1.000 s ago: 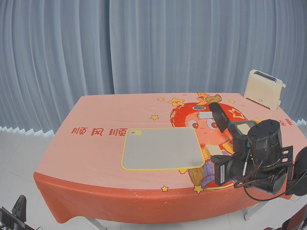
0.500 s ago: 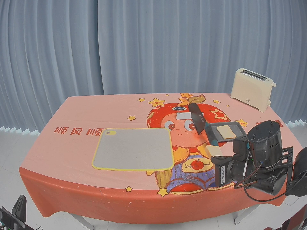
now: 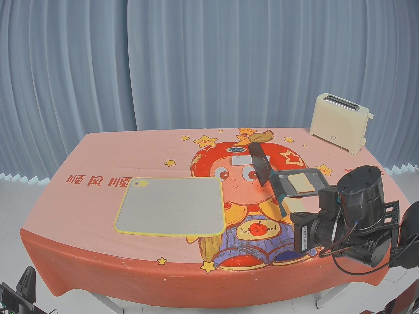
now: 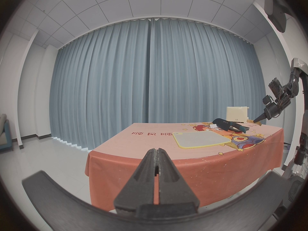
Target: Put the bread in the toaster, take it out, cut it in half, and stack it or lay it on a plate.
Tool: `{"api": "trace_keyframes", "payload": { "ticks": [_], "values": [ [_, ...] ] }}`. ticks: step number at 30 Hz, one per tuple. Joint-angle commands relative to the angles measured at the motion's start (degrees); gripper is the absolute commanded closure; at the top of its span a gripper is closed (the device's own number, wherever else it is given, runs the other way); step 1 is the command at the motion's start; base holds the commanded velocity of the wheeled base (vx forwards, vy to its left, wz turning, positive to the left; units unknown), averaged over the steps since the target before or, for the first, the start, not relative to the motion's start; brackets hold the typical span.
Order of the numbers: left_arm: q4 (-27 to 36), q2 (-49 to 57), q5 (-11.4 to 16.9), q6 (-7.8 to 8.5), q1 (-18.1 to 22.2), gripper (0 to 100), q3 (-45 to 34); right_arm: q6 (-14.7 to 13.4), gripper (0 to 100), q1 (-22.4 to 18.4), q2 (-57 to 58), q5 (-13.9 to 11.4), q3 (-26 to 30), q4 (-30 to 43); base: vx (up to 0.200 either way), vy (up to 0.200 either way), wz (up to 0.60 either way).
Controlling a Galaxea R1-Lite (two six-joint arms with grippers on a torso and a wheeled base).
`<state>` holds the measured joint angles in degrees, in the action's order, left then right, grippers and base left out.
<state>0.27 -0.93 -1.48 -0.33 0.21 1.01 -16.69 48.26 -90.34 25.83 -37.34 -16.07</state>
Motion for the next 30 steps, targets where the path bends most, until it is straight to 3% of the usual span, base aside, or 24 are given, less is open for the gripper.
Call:
{"api": "trace_keyframes", "payload": {
  "ticks": [1,9,15,18,20,22,27,30],
  "values": [
    [0.0,0.93,-0.02,0.07,0.06,100,-0.92,-0.01,100,-0.1,-0.18,0.01,-0.01,-0.02,0.0,0.0,0.0],
    [0.0,0.93,-0.02,0.15,0.06,100,-1.01,-0.01,100,-1.33,-0.18,0.1,-0.19,-0.02,0.0,0.0,0.0],
    [0.0,0.93,-0.02,0.15,0.06,100,-0.92,0.52,100,-5.81,-0.53,-0.17,-3.79,0.07,0.0,0.0,0.0],
    [0.0,0.93,-0.02,0.15,0.06,100,-0.92,2.27,100,-7.92,-1.41,-0.43,-5.11,0.07,0.0,0.0,0.0],
    [0.0,0.93,-0.02,0.15,0.06,100,-0.92,7.2,100,-12.84,-4.58,-0.7,-7.04,-0.02,0.0,0.0,0.0],
    [0.0,0.93,-0.02,0.15,0.06,100,-0.92,9.48,100,-15.57,-6.95,-0.87,-8.28,-0.1,0.0,0.0,0.0],
    [0.0,0.93,-0.02,0.15,0.06,100,-1.01,10.19,100,-17.41,-9.59,-1.4,-10.91,-0.02,0.0,0.0,0.0],
    [0.0,0.93,-0.02,0.15,0.06,100,-1.01,10.27,100,-17.5,-11.34,-3.77,-13.72,0.07,0.0,0.0,0.0]
  ]
}}
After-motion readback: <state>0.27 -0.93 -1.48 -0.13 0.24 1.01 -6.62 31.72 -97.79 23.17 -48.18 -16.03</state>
